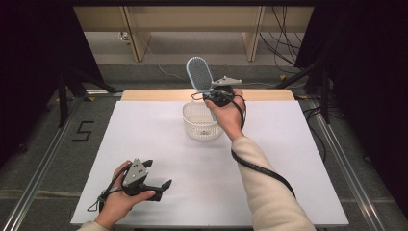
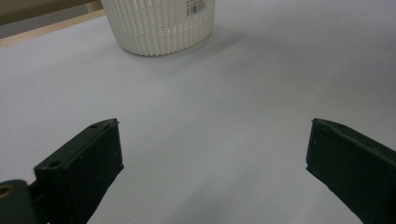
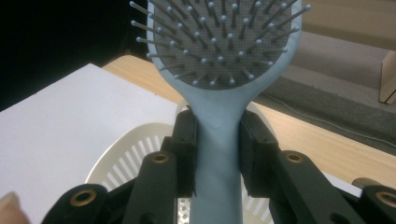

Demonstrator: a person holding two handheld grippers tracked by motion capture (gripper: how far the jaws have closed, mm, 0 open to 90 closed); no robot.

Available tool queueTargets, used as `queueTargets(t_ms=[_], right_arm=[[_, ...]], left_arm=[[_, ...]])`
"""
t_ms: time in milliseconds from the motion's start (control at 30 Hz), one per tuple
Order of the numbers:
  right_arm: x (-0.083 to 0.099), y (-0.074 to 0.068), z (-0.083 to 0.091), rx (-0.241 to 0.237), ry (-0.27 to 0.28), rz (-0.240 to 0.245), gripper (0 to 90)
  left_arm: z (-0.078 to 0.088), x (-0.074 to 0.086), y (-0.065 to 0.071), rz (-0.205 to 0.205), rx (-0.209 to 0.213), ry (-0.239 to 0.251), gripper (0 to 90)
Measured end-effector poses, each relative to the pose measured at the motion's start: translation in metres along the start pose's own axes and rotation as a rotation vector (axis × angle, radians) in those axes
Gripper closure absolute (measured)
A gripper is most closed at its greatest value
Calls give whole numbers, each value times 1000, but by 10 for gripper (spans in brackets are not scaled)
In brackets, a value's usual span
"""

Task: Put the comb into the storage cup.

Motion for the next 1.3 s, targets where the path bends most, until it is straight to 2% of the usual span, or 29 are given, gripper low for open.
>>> queueTargets(t_ms=[1300], right_arm=[[7,-3,-9,-5,-8,7,706]], left_arm=[[0,0,1,0,2,-2,31]])
Point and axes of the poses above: each handheld gripper's, and its own axes: z roughly backward along the jaws, x roughly out of its underside, y roughly to its right, the point moved 3 cm from there along -z, roughly forward along the jaws, and after that the axes turned 7 degrees about z, right-handed, at the moved point
